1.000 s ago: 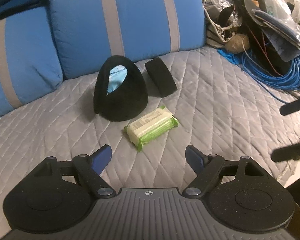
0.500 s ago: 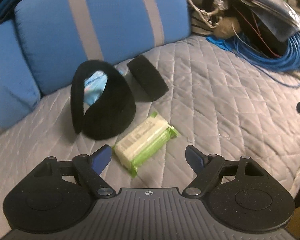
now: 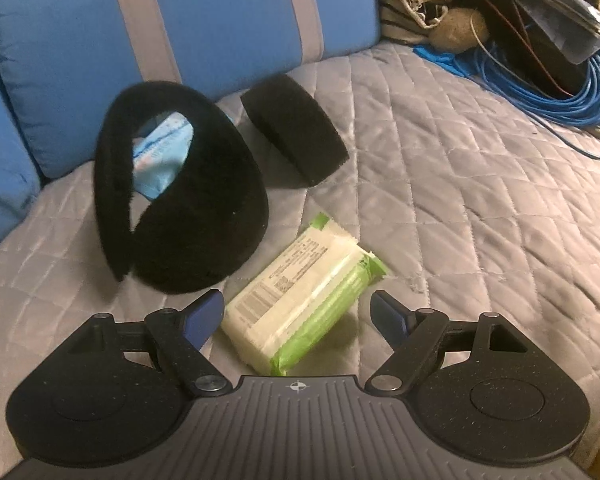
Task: Organize soft objects
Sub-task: 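Grasp the green-and-white wipe pack with the left gripper, then lift the wipe pack with the left gripper while the right tool approaches the black foam pad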
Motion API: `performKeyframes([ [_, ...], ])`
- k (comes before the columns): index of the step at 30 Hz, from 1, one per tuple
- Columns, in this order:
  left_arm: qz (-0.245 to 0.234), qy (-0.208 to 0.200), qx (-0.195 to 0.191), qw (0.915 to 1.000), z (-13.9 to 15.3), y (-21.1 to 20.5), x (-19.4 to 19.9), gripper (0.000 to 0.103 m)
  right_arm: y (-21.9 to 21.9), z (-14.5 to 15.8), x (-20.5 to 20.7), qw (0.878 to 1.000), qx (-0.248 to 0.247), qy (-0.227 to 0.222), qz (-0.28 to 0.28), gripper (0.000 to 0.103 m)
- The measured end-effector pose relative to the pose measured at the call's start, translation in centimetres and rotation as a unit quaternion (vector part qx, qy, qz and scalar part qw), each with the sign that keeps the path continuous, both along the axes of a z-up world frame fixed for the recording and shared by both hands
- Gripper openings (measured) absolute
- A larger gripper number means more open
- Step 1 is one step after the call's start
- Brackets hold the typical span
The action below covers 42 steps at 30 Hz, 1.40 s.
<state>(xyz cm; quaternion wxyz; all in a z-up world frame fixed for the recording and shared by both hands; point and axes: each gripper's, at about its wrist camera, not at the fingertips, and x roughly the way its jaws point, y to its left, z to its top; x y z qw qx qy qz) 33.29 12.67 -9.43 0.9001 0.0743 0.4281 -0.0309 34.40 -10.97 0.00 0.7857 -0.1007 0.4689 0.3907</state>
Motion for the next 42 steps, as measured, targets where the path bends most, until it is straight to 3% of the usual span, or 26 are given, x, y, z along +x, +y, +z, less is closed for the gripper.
performKeyframes([
  [3,-0.007,-0.002,0.002,1.0,-0.4,0.2,0.8,0.081,0.1,0.0,-0.1,1.0,-0.002,-0.001,0.003,0.103],
  [12,-0.015,0.008,-0.044,0.9989,-1.6,1.3,2.4,0.08,0.3,-0.2,0.2,1.0,-0.006,0.005,-0.001,0.103],
  [17,-0.022,0.02,-0.041,0.9987,-1.1,1.0,2.0,0.06,0.4,-0.3,0.2,1.0,-0.008,0.004,0.0,0.103],
  [22,-0.028,0.04,-0.044,0.9978,-0.7,1.0,1.0,0.05,0.5,-0.3,0.0,1.0,-0.012,-0.003,0.003,0.103],
  [29,0.016,0.054,-0.03,0.9979,-0.4,-0.3,0.2,0.048,1.0,-0.2,-0.2,1.0,-0.007,-0.002,0.002,0.103],
  [34,0.065,0.053,-0.041,0.9956,-0.2,-0.9,-0.9,0.048,1.3,-0.1,-0.5,1.0,-0.013,-0.009,0.007,0.103],
  [42,0.118,0.03,-0.041,0.9918,2.6,-1.8,-4.9,0.048,0.8,0.3,-0.7,1.0,-0.004,-0.013,0.002,0.103],
])
